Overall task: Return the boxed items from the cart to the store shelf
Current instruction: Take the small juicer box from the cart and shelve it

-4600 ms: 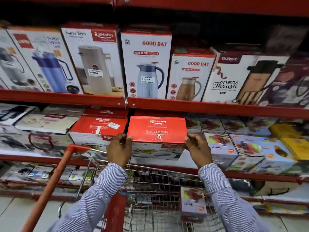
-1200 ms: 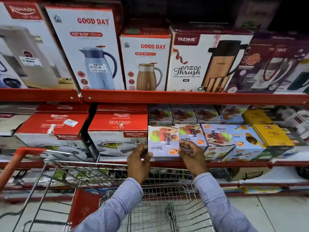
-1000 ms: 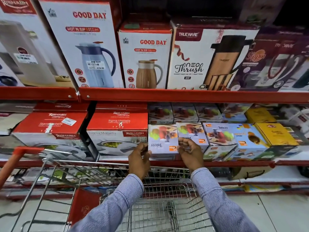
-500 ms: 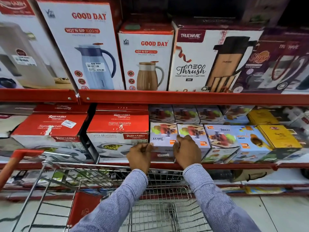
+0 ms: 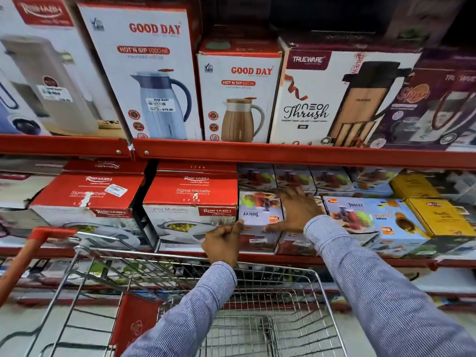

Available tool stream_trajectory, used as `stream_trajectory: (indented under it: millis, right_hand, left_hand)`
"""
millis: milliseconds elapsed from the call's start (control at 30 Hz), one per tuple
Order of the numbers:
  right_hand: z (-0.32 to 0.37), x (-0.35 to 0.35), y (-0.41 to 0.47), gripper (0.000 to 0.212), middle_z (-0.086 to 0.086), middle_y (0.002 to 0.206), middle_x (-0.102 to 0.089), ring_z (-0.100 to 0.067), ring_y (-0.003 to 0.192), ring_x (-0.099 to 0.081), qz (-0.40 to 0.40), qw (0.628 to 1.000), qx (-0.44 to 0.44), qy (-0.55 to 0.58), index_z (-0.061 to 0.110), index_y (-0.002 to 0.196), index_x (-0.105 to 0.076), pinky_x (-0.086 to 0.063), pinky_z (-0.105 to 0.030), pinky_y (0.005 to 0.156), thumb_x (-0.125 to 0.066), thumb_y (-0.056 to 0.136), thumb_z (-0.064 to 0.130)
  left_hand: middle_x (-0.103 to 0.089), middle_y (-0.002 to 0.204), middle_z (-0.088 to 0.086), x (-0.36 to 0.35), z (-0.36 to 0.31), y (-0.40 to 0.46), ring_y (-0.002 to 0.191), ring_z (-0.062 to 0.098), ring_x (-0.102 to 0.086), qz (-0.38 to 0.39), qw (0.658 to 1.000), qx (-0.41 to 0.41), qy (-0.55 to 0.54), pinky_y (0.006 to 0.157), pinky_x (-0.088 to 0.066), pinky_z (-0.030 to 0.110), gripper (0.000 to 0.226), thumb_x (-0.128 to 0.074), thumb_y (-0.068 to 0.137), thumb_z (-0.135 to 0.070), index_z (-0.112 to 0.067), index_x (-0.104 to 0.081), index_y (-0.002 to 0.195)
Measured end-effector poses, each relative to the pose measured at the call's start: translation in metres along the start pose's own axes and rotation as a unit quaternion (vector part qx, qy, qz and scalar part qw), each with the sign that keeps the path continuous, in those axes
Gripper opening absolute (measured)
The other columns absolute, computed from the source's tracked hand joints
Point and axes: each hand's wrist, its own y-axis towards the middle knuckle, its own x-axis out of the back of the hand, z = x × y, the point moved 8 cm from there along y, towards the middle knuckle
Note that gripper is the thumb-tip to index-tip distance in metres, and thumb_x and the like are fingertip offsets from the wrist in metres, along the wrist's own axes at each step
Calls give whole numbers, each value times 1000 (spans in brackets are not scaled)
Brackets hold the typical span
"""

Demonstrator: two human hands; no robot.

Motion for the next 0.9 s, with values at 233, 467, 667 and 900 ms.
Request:
stream_trajectory:
  millis: [233,467,667,900]
  right_hand:
    - [-6,-4,12,122,-5,150,-37,-31,137,-31,-25,1000,16,3,23,146,-30,-30,-55,108,-62,46,86]
    - [-8,-6,13,123,-3,147,-39,-31,132,-31,-32,998,-3,53,25,143,-33,-32,-53,107,-63,41,86]
    - [-3,-9,9,118,-2,144,-41,-31,130,-31,-39,998,-9,56,29,141,-37,-29,-56,107,-57,42,90]
    - [12,-7,-3,107,-7,140,-49,-36,133,-31,-80,996,-1,-44,24,132,-47,-20,-60,107,-34,52,95]
  left_hand:
    - [-75,62,-9,-3,12,9,78,20,-72,25,999,-26,8,87,-58,44,33,-74,74,-55,-22,-79,72]
    - [-74,61,-6,-4,11,10,77,22,-71,26,998,-46,18,90,-56,44,34,-72,77,-53,-20,-76,69]
    - [-73,63,-16,-5,12,6,75,18,-71,24,998,-60,25,95,-52,52,34,-68,76,-59,-26,-73,69]
    - [-74,65,-13,-6,13,6,81,22,-71,21,998,-56,17,89,-56,49,35,-66,78,-61,-27,-74,74]
